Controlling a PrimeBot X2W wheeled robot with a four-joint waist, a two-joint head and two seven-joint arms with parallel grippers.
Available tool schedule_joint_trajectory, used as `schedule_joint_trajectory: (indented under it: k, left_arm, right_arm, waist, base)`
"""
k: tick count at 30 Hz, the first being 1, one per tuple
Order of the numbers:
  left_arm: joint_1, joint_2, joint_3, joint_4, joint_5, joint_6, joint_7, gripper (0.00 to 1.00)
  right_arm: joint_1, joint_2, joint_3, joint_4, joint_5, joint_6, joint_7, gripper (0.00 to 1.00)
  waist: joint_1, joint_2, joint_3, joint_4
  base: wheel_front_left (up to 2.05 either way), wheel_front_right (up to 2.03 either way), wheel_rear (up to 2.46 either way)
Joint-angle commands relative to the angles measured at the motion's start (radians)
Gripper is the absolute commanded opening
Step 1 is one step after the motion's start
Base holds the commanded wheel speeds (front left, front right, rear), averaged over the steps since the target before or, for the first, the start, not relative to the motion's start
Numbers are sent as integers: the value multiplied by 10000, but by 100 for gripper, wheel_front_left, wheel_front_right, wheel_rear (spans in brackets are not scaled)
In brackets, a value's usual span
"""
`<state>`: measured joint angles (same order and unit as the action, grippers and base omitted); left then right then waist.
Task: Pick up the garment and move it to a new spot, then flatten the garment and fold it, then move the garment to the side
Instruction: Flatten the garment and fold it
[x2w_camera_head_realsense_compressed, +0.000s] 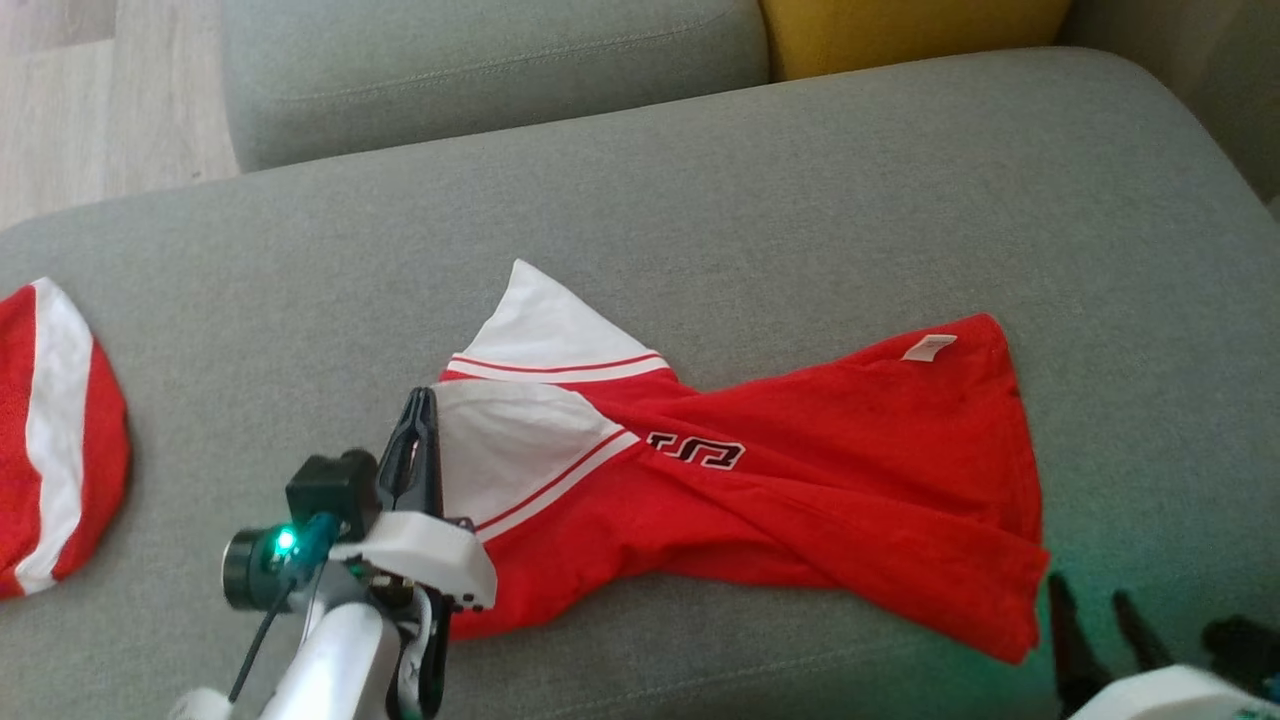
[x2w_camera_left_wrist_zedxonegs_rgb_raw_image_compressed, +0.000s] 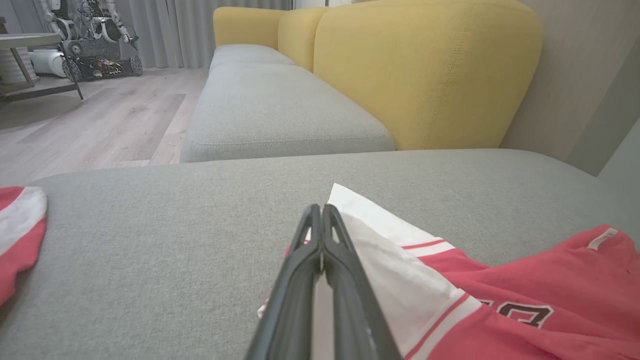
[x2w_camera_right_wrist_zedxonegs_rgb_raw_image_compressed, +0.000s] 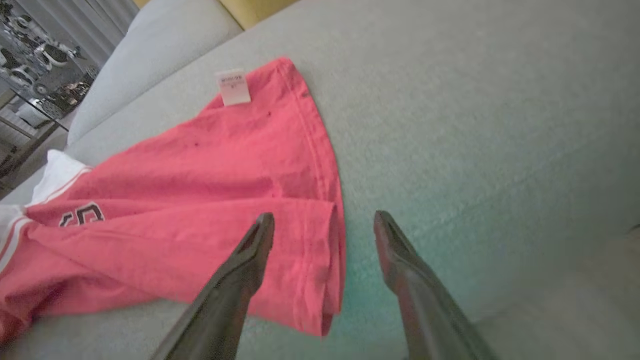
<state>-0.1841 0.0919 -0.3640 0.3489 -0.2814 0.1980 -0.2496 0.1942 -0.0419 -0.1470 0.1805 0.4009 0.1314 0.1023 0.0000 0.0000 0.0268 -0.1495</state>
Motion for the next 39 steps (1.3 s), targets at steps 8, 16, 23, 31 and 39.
schedule_joint_trajectory:
  k: [8, 16, 23, 31, 39]
  left_arm:
    - [-49, -1, 369, -469, 45, 7, -122, 0]
    - [-136, -46, 266, -403, 69, -34, -122, 0]
    - [-200, -34, 224, -341, 73, -50, -122, 0]
    - [-179, -23, 206, -330, 29, -68, -122, 0]
    - [-184, 2, 141, -312, 7, -70, -122, 0]
  right_arm:
    - [-495, -83, 666, 726, 21, -7, -324, 100]
    - [-1032, -83, 744, 1947, 70, -7, -375, 100]
    - [-1244, -83, 1109, 2534, 245, -7, -393, 100]
    - [-1413, -83, 1292, 2727, 267, -7, -641, 100]
    - [-1454, -83, 1341, 2684, 211, -7, -744, 85]
  waist:
    - [0, 0, 28, -54]
    - [0, 0, 133, 109]
    - [0, 0, 185, 225]
    - [0, 0, 156, 260]
    - [0, 0, 162, 262]
  base:
    - [0, 0, 0]
    - [0, 0, 0]
    - [0, 0, 0]
    - [0, 0, 0]
    - [0, 0, 0]
